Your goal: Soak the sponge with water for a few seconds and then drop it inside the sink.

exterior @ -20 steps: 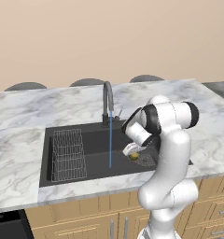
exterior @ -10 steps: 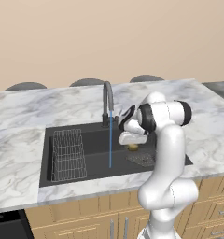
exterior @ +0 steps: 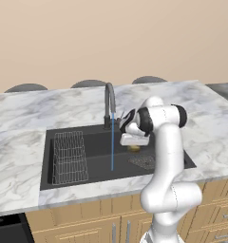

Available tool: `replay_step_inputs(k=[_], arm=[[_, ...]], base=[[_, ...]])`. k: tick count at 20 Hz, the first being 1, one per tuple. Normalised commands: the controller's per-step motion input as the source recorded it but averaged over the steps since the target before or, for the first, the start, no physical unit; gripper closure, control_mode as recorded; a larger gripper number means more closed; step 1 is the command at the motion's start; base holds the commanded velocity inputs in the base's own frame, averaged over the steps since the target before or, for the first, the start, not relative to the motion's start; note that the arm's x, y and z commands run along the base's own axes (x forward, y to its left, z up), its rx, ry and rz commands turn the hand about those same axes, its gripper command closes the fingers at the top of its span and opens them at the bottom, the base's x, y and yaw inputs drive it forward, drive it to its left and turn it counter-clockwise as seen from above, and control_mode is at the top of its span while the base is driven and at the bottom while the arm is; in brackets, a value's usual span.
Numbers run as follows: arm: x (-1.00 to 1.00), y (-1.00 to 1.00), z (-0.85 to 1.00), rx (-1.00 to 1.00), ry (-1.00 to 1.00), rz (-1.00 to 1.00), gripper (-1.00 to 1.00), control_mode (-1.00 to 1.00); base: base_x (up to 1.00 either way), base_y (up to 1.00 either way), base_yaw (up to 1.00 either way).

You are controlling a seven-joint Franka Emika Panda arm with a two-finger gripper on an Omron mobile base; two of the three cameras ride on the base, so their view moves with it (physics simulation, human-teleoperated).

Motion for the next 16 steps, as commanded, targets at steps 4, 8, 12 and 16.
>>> replay_step_inputs(k=[4,8,12,16], arm=[[0.16,-0.19,-0.51,0.0,0.0,-0.06,1.0,-1.0],[0.0,-0.13,-0.42,0.0,0.0,-0.04,1.0,-1.0],[0.0,-0.06,-0.46,0.0,0.0,-0.02,1.0,-1.0],[0.0,-0.05,-0.47,0.0,0.0,-0.01,1.0,-1.0]], base=[[0.0,0.0,0.0],[0.0,0.0,0.0],[0.0,0.0,0.0],[0.0,0.0,0.0]])
